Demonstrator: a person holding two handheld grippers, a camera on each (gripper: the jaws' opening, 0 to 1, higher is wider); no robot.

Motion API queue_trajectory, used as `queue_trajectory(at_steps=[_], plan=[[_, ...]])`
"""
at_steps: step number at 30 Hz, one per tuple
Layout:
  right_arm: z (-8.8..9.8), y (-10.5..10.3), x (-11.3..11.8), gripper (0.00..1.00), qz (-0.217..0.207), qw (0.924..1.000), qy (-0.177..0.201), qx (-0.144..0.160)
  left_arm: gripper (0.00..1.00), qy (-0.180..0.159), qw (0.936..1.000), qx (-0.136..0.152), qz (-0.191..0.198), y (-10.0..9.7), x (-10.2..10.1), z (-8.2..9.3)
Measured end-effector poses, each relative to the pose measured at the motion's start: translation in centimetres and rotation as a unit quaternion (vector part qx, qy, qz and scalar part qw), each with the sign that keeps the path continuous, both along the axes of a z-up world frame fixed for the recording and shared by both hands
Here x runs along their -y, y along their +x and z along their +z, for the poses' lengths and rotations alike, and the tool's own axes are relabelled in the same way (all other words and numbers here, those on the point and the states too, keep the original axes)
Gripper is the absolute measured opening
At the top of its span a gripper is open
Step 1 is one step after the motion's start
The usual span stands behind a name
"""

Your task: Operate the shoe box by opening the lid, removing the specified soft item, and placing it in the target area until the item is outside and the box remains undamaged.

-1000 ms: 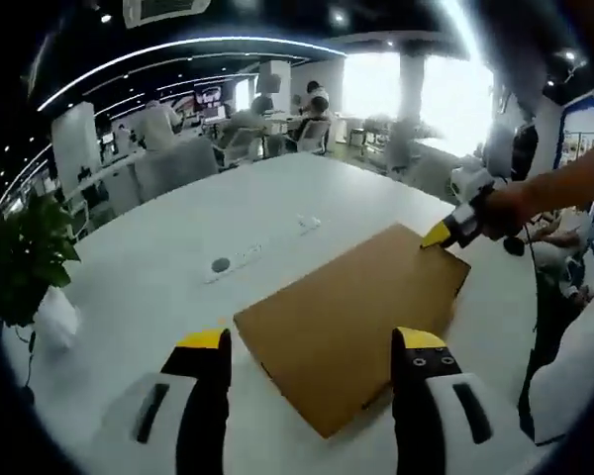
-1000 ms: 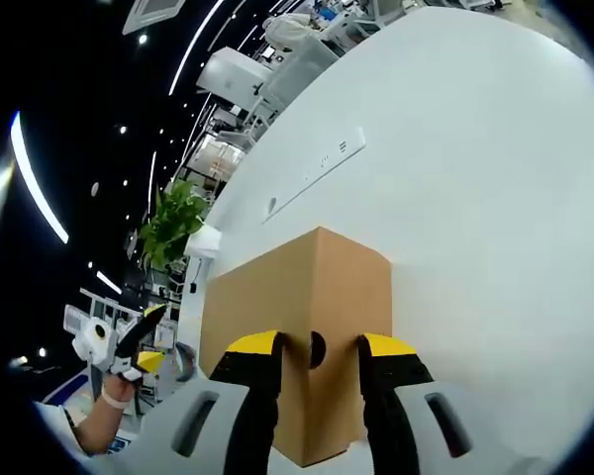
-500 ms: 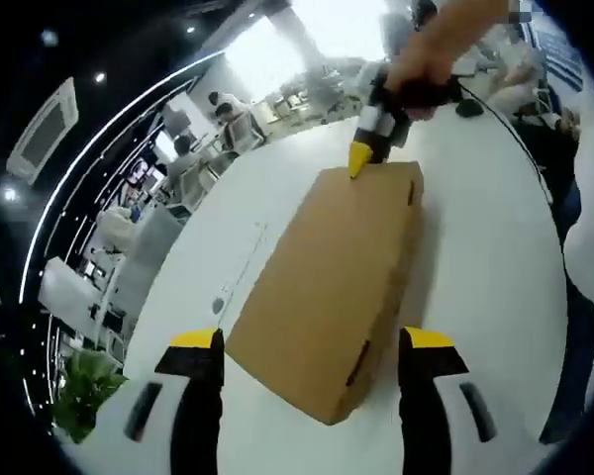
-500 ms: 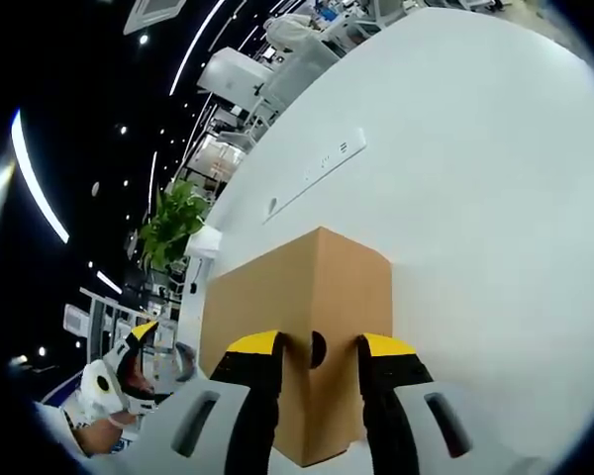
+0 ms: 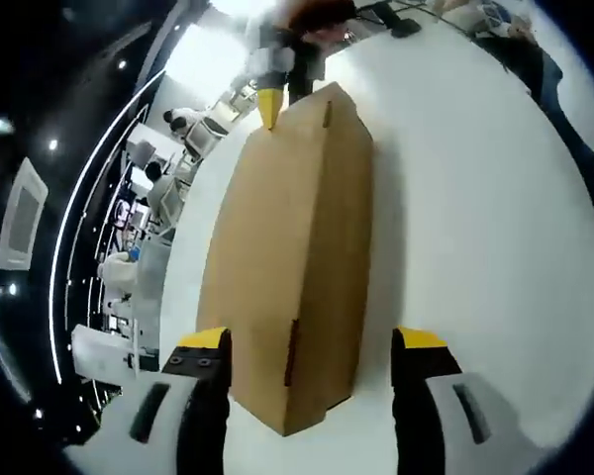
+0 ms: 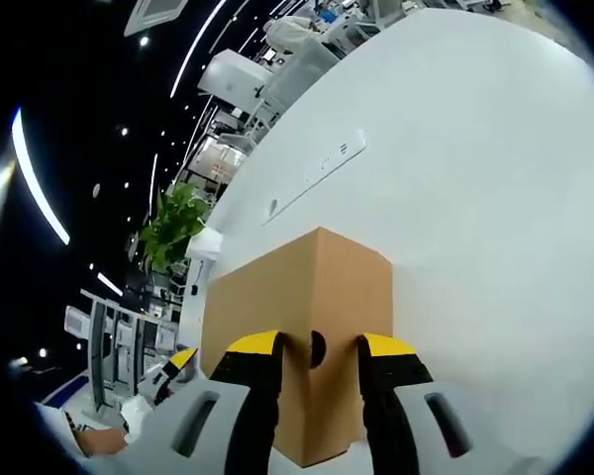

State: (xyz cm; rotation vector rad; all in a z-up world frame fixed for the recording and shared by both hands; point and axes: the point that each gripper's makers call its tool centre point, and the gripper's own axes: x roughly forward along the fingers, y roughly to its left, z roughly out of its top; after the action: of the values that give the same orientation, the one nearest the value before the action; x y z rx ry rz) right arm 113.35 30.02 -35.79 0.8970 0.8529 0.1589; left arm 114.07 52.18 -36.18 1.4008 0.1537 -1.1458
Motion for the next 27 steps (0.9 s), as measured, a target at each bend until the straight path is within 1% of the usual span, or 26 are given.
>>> queue_trajectory(at_steps=[1,2,3,4,6,9,12,14,15,17,18,20,22,23,25,27], plan=[[-0.1,0.1,0.1,0.3,0.001,1.0,0.0,-0.001,0.62,-0.004,1.0,-0.007,0.005,-0.2,0.0,-0.4],[-0.1,0.1,0.1,0.3,0.002,1.0,0.0,-0.002,0.61,-0.002,1.0,-0.007,0.007,-0.2,0.0,-0.6],[-0.1,0.2,0.1,0.3,0.003,1.0,-0.001,-0.002,0.63,0.006,0.9998,0.0,0.017,0.0,-0.5,-1.0],[0.0,0.1,0.0,0.3,0.004,1.0,-0.001,-0.002,0.64,0.01,0.9998,0.008,0.016,0.0,-0.5,-1.0],[0.1,-0.1,-0.1,0.3,0.001,1.0,0.0,0.0,0.64,0.007,0.9997,0.015,0.019,0.1,-0.3,-0.9],[0.1,-0.1,-0.1,0.3,0.0,1.0,0.0,0.001,0.62,0.002,0.9992,0.034,0.021,0.4,-0.3,-1.0],[0.0,0.0,0.0,0.3,0.001,1.0,0.002,0.0,0.62,0.004,0.9989,0.042,0.021,0.5,-0.3,-1.0],[0.0,0.1,0.0,0.3,0.001,1.0,0.002,-0.001,0.63,0.008,0.9982,0.054,0.024,0.5,-0.3,-1.3],[-0.1,0.1,0.1,0.3,-0.002,1.0,0.005,-0.001,0.63,0.012,0.9972,0.07,0.021,0.6,-0.3,-1.2],[0.1,-0.1,-0.1,0.3,-0.004,1.0,0.007,0.001,0.63,0.012,0.9971,0.073,0.022,0.6,-0.3,-1.4],[0.1,-0.1,-0.1,0.3,-0.004,1.0,0.007,0.002,0.63,0.007,0.997,0.073,0.026,0.7,-0.3,-1.3],[0.2,-0.1,-0.1,0.3,-0.004,1.0,0.007,0.001,0.58,-0.001,0.9968,0.073,0.032,0.9,-0.1,-1.0],[0.2,-0.1,-0.1,0.3,-0.004,1.0,0.005,-0.001,0.51,0.0,0.9958,0.086,0.031,1.4,-0.1,-0.4],[0.2,-0.1,-0.2,0.3,-0.003,1.0,0.004,-0.001,0.49,-0.001,0.9956,0.088,0.031,1.5,0.0,-0.4],[0.1,0.0,0.0,0.3,-0.005,1.0,0.005,-0.002,0.48,0.0,0.9953,0.091,0.032,1.5,0.0,-0.3],[0.1,-0.1,0.0,0.3,-0.009,0.9999,0.009,-0.001,0.49,-0.006,0.9958,0.082,0.04,1.4,0.1,-0.3]])
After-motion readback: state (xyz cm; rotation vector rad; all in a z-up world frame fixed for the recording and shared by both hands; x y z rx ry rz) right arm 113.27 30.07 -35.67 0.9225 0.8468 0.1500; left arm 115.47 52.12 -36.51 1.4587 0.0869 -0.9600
